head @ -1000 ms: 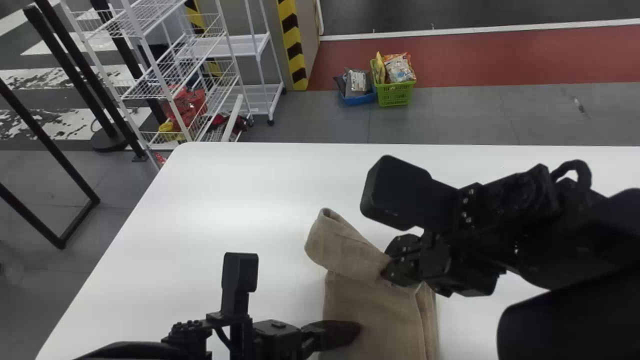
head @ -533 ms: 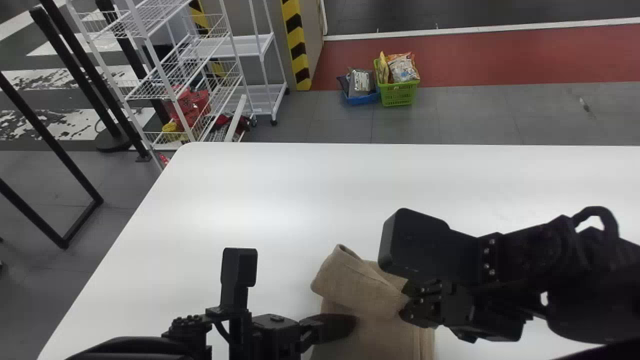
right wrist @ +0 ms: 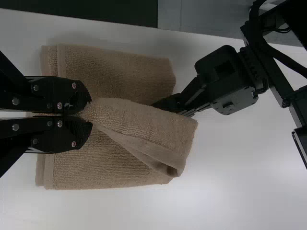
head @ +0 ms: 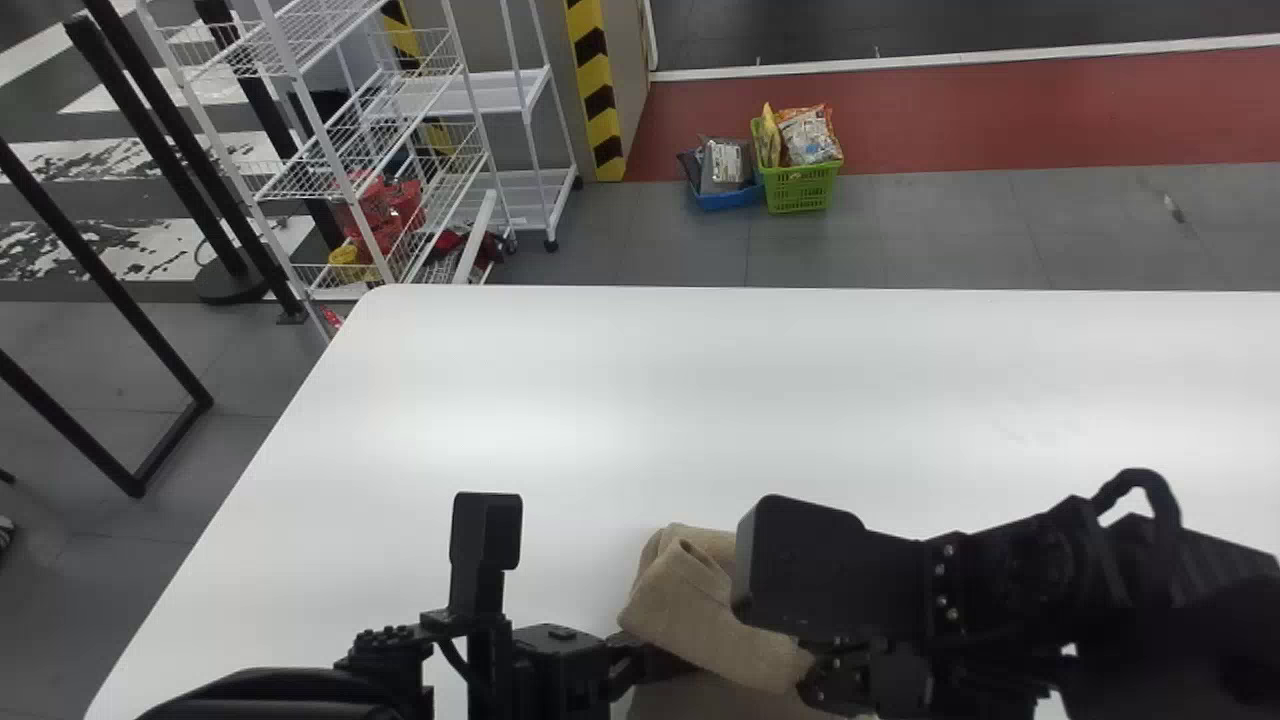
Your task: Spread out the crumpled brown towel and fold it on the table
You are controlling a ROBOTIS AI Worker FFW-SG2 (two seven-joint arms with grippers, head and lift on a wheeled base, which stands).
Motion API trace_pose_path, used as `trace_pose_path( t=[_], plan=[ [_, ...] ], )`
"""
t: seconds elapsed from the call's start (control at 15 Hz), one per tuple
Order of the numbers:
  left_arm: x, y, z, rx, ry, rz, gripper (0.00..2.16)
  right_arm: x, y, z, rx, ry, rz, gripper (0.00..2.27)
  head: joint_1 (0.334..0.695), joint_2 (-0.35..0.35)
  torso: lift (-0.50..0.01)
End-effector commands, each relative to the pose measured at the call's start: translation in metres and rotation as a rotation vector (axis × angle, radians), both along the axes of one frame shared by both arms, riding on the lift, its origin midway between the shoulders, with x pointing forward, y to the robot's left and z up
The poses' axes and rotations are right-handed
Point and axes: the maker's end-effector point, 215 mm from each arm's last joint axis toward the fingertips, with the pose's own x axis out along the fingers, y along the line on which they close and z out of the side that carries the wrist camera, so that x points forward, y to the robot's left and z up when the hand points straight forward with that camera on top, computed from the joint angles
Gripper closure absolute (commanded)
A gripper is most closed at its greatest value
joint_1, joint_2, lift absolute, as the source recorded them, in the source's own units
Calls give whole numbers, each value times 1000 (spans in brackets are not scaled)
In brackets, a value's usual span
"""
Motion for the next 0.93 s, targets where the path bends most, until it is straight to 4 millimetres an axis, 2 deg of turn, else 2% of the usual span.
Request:
trace_pose_path(
  t=[0.0,0.47,0.67,0.87],
  plan=[
    [0,1,1,-1,-1,4,1966,-2,-7,-7,-18,10,-9,1004,695,208,-127],
    [1,3,3,-6,-8,5,1966,-4,-12,-20,-42,25,-25,1001,695,199,-127],
    [-2,3,4,-8,-8,4,1966,-6,-5,-24,-38,33,-25,886,695,195,-127],
    [-10,7,9,-19,-10,11,1963,-6,5,-26,-28,37,-27,886,695,208,-127]
  ],
)
